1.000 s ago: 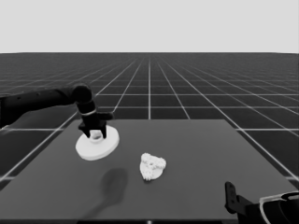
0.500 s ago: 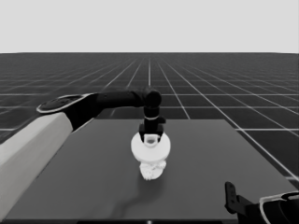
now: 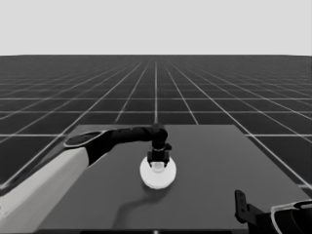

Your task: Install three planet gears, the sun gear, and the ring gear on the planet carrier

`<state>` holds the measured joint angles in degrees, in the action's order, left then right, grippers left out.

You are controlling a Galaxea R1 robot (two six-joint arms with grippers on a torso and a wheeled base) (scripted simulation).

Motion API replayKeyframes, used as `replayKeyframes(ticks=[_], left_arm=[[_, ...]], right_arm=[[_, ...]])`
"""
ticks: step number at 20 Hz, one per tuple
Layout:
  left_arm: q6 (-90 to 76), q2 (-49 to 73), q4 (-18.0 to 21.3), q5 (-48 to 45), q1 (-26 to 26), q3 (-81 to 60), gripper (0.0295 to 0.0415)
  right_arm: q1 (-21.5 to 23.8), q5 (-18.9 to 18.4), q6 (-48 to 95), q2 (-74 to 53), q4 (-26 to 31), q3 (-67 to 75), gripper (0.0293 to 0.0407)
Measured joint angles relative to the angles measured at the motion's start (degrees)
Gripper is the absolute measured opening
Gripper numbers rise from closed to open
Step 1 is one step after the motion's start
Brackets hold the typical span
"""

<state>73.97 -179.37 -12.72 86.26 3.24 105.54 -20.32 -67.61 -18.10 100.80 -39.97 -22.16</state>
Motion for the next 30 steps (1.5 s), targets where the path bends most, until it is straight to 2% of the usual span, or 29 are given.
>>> replayKeyframes(ticks=[30], left_arm=[[-12.93, -0.03, -0.28, -0.13, 0.90, 0.33, 0.0348]], right_arm=[[0.00, 0.00, 0.00, 0.00, 0.00, 0.00, 0.0385]])
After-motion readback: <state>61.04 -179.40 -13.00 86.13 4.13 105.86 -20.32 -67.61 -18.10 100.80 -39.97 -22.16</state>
